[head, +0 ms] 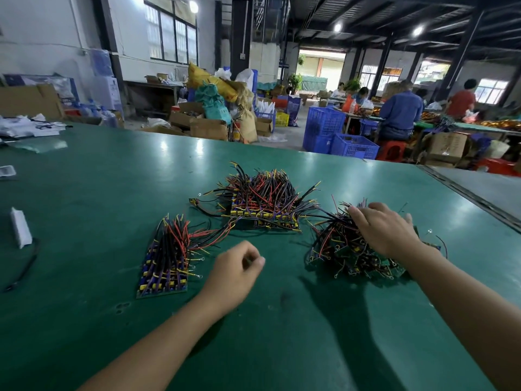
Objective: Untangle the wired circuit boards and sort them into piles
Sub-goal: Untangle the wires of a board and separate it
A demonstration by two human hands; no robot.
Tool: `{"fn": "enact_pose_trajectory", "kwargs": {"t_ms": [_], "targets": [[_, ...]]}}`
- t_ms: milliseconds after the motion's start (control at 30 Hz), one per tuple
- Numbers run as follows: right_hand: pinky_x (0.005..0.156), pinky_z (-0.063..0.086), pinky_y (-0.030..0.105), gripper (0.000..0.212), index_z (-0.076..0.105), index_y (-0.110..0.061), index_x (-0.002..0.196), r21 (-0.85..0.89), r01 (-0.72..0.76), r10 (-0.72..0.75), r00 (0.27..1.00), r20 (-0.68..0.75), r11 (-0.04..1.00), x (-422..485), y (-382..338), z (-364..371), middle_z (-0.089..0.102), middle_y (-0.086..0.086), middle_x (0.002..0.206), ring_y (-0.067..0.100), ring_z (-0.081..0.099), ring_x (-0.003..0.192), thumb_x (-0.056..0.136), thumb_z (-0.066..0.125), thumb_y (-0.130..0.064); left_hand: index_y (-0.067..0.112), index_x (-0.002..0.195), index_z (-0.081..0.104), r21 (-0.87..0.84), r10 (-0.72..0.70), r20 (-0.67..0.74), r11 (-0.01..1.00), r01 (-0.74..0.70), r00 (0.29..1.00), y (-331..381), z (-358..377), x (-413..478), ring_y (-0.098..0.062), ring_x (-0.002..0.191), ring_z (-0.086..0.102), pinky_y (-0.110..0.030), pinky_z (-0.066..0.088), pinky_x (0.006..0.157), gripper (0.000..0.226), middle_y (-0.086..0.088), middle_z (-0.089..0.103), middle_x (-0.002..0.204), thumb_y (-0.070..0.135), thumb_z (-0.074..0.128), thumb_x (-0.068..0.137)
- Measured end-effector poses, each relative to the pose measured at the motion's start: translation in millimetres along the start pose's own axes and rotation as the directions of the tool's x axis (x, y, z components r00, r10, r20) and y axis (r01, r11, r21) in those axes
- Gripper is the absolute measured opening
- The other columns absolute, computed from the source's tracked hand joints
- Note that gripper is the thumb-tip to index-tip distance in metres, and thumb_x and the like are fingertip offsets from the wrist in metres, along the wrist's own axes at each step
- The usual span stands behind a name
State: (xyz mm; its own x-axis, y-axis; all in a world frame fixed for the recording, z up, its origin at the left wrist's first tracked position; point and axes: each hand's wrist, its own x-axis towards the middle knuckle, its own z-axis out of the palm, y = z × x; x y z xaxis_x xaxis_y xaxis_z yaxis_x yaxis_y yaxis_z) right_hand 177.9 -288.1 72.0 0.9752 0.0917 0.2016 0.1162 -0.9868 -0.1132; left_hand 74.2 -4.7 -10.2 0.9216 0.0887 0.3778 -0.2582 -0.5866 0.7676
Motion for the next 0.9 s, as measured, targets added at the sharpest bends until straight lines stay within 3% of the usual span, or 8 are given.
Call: {"fn": "enact_pose_trajectory", "kwargs": {"t_ms": [67,133,267,400,500,600,733,900], "targets": [[0.112,0.006,0.067,0.058,0.061,-0.031,0.124,0.002,0.015,-0.015,0.994,-0.112,1.000,-4.3,-3.8,0.1,0.040,0.010,0.150,0.030,0.028,0.144,0.099,0.017,-0.059,0.024,0.075,0.054,0.130,0.040,-0.120,0.991,-0.024,0.992,-4.1,-27.4,9.1,-0.006,0.066,0.053,-0.018,0.039,0.062,0.019,0.010,0.058,0.071,0.016,0.066,0.087],[0.113,0.002,0.065,0.051,0.062,-0.023,0.124,0.036,0.061,-0.049,0.964,-0.263,0.998,-11.9,-10.2,-0.4,0.042,0.011,0.148,0.028,0.021,0.147,0.102,0.026,-0.051,0.021,0.074,0.056,0.143,0.038,-0.231,0.990,-0.004,0.972,-7.9,-54.2,16.8,-0.011,0.063,0.054,-0.026,0.040,0.062,0.019,0.008,0.059,0.068,0.012,0.068,0.085],[0.112,0.022,0.058,0.039,0.069,-0.012,0.109,-0.022,0.295,-0.247,0.755,-0.607,0.955,-37.4,-33.4,3.5,0.061,0.012,0.123,0.035,0.048,0.123,0.098,0.044,-0.040,0.021,0.076,0.057,0.113,0.127,-0.425,0.990,-0.087,0.896,-16.0,-102.1,18.7,-0.012,0.062,0.055,-0.017,0.040,0.058,0.015,0.004,0.061,0.066,0.021,0.067,0.087],[0.091,0.038,0.042,0.020,0.069,-0.013,0.095,-0.039,0.511,-0.388,0.600,-0.699,0.859,-62.4,-64.1,21.1,0.066,0.003,0.096,0.026,0.058,0.093,0.091,0.055,-0.027,0.029,0.087,0.048,0.139,0.077,-0.625,0.990,0.014,0.777,-44.3,-131.1,21.9,-0.015,0.069,0.053,-0.028,0.040,0.064,0.009,0.001,0.058,0.077,0.029,0.056,0.091],[0.074,0.047,0.037,0.010,0.067,-0.012,0.092,0.180,0.608,-0.402,0.690,-0.603,0.773,-81.3,-85.3,41.7,0.066,-0.002,0.086,0.021,0.062,0.079,0.089,0.057,-0.016,0.014,0.111,0.048,0.216,-0.263,-0.438,0.897,0.385,0.860,-84.9,-129.2,24.1,-0.031,0.095,0.059,-0.039,0.045,0.080,0.024,-0.012,0.061,0.107,0.031,0.056,0.096],[0.069,0.050,0.030,0.009,0.066,-0.012,0.096,0.421,0.551,-0.365,0.817,-0.446,0.720,-95.8,-99.9,62.3,0.063,-0.009,0.086,0.011,0.058,0.072,0.089,0.063,-0.010,0.008,0.138,0.039,0.322,-0.556,-0.170,0.750,0.579,0.814,-110.2,-115.2,16.4,-0.034,0.120,0.051,-0.044,0.043,0.100,0.065,-0.019,0.052,0.133,0.054,0.049,0.093],[0.069,0.043,0.016,0.011,0.066,-0.017,0.100,0.639,0.345,-0.294,0.937,-0.189,0.687,-105.2,-111.2,81.3,0.060,-0.013,0.078,0.000,0.054,0.069,0.089,0.066,-0.012,0.012,0.145,0.032,0.235,-0.600,-0.088,0.763,0.602,0.795,-109.9,-108.6,17.9,-0.034,0.132,0.041,-0.048,0.037,0.108,0.082,-0.016,0.040,0.146,0.063,0.056,0.085],[0.078,0.040,0.013,0.009,0.071,-0.018,0.097,0.642,0.330,-0.392,0.919,-0.049,0.692,-110.6,-119.5,86.0,0.066,-0.012,0.090,-0.002,0.057,0.086,0.092,0.063,-0.019,0.010,0.134,0.044,0.146,-0.607,-0.183,0.761,0.631,0.774,-89.3,-94.7,17.9,-0.034,0.128,0.041,-0.043,0.039,0.104,0.094,-0.013,0.052,0.134,0.066,0.076,0.065]]}}
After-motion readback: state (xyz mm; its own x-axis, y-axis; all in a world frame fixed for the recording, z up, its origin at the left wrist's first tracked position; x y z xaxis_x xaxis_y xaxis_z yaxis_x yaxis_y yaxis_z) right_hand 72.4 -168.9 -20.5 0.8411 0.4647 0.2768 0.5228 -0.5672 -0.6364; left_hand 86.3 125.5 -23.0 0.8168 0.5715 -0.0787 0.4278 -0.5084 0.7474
